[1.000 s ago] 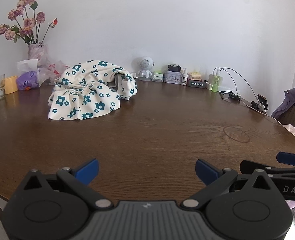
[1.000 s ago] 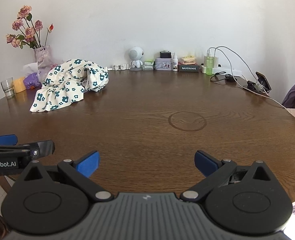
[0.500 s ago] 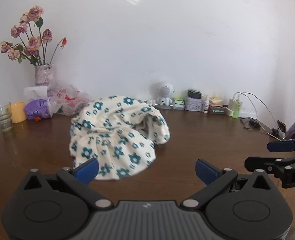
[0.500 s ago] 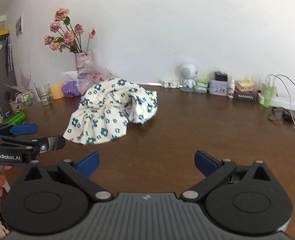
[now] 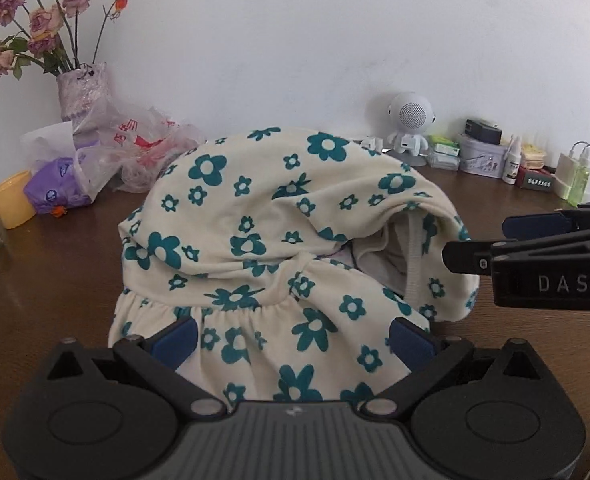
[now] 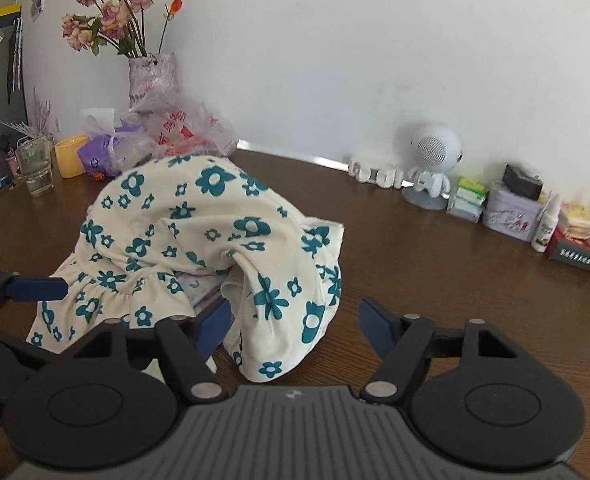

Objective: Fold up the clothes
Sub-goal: 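Grasp the floral dress with both grippers and lift it off the table, then shake the lifted dress out with both grippers, holding its edges apart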

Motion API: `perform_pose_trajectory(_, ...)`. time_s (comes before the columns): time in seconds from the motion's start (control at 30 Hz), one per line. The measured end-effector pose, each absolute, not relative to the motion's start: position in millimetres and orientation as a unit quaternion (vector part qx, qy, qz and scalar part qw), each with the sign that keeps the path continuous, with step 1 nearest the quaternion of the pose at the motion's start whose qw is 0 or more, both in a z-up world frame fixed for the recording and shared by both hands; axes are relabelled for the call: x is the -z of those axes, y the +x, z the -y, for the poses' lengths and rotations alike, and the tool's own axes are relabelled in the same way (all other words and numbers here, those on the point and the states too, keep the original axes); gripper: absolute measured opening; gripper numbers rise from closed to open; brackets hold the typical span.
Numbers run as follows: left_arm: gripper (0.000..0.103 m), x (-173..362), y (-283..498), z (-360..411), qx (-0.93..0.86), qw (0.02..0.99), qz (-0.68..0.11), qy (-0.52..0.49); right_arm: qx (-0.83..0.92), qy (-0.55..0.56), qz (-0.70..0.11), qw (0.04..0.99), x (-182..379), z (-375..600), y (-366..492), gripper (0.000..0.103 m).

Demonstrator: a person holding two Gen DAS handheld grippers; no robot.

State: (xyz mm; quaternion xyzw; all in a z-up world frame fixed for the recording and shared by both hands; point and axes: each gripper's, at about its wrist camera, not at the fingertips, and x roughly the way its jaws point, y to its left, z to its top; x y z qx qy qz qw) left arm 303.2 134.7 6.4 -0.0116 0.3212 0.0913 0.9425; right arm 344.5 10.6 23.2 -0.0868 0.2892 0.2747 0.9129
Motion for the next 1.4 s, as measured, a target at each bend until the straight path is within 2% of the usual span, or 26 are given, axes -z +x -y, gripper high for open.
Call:
perform_pose_trajectory(0.03, 0.096, -2, 309, -135, -0.094, 0.942, -0.323, -0.008, -0.276, -0.084, -0.300, 0.909, -18, -13, 352, 0.056)
perform_pose_trajectory(0.07, 0.086, -1, 311, -135, -0.094, 0.942, -0.322, -0.005, -0.276, -0.078, -0.309, 0.907, -14, -14, 358, 0.048)
perform_pose_trajectory(0.1, 0.080, 1, 312, -135, -0.093, 0.942, -0.322, -0.002, -0.281, -0.068, -0.315, 0.904, -11, -14, 362, 0.031)
perform_pose_trajectory(0.13, 0.068, 0, 311, -137, -0.085, 0.944, -0.320, 0.001, -0.286, -0.060, -0.319, 0.902, -9, -11, 364, 0.016)
perform_pose_trajectory(0.17, 0.044, -1, 308, -139, -0.071, 0.947, -0.313, 0.003, -0.290, -0.055, -0.318, 0.901, -8, -8, 365, 0.014)
perform_pose_trajectory(0.2, 0.028, -4, 303, -144, -0.053, 0.951, -0.306, -0.001, -0.291, -0.057, -0.310, 0.903, -11, -4, 362, 0.010)
perform_pose_trajectory(0.23, 0.006, -8, 298, -150, -0.045, 0.951, -0.305, -0.015, -0.293, -0.059, -0.302, 0.905, -13, 0, 360, 0.008)
perform_pose_trajectory(0.3, 0.006, -16, 289, -163, -0.029, 0.952, -0.303, -0.043, -0.286, -0.075, -0.279, 0.913, -24, 13, 351, 0.006)
perform_pose_trajectory(0.47, 0.004, -51, 248, -160, -0.063, 0.964, -0.259, 0.004, -0.255, -0.097, -0.229, 0.934, -59, 55, 329, 0.005)
perform_pose_trajectory(0.9, 0.000, -180, 74, -110, -0.074, 0.989, -0.051, 0.119, -0.207, -0.116, -0.085, 0.968, -170, 207, 176, 0.004)
perform_pose_trajectory(0.97, 0.000, -192, 71, -109, -0.073, 0.990, -0.051, 0.114, -0.195, -0.118, -0.085, 0.970, -178, 222, 164, 0.004)
perform_pose_trajectory(1.0, 0.000, -194, 74, -109, -0.069, 0.990, -0.058, 0.110, -0.187, -0.116, -0.091, 0.971, -180, 228, 162, 0.001)
perform_pose_trajectory(1.07, 0.000, -187, 87, -108, -0.066, 0.988, -0.084, 0.114, -0.168, -0.108, -0.120, 0.972, -171, 236, 172, 0.001)
perform_pose_trajectory(1.23, 0.002, -126, 126, -101, 0.006, 0.972, -0.210, 0.105, -0.140, -0.095, -0.229, 0.959, -112, 250, 207, 0.001)
perform_pose_trajectory(1.33, 0.012, -90, 149, -94, 0.057, 0.950, -0.290, 0.096, -0.158, -0.071, -0.305, 0.937, -78, 260, 219, 0.005)
perform_pose_trajectory(1.37, 0.021, -82, 156, -93, 0.080, 0.942, -0.311, 0.096, -0.167, -0.061, -0.326, 0.929, -71, 265, 220, 0.007)
perform_pose_trajectory(1.4, 0.030, -77, 162, -89, 0.097, 0.936, -0.325, 0.097, -0.176, -0.052, -0.347, 0.920, -63, 270, 221, 0.016)
